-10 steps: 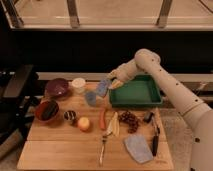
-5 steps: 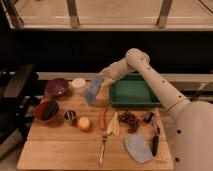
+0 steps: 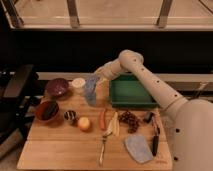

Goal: Place sponge in plastic cup

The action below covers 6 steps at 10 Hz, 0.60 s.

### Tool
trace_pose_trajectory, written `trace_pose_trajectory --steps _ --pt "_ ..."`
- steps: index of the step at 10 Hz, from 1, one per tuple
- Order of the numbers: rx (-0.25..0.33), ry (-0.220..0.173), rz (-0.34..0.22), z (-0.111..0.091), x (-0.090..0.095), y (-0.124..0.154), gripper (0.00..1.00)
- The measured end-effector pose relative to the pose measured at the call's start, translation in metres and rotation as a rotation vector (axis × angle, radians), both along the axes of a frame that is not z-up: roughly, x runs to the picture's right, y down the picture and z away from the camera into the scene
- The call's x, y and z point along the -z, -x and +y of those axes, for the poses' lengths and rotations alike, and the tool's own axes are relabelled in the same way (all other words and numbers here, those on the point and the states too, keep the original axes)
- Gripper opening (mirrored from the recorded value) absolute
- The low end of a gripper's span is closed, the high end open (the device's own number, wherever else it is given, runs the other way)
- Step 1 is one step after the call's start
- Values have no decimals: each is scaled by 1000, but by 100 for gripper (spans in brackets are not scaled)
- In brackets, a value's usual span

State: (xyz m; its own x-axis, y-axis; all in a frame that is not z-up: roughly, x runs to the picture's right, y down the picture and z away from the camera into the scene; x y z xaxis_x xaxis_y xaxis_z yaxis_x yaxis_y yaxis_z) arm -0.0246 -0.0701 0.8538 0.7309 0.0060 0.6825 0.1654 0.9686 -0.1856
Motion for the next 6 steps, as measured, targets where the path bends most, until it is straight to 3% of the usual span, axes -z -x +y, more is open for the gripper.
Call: trace_pose_trajectory --steps 2,6 --pt "2 -3 2 0 0 0 0" --pt "12 -45 26 9 -16 4 0"
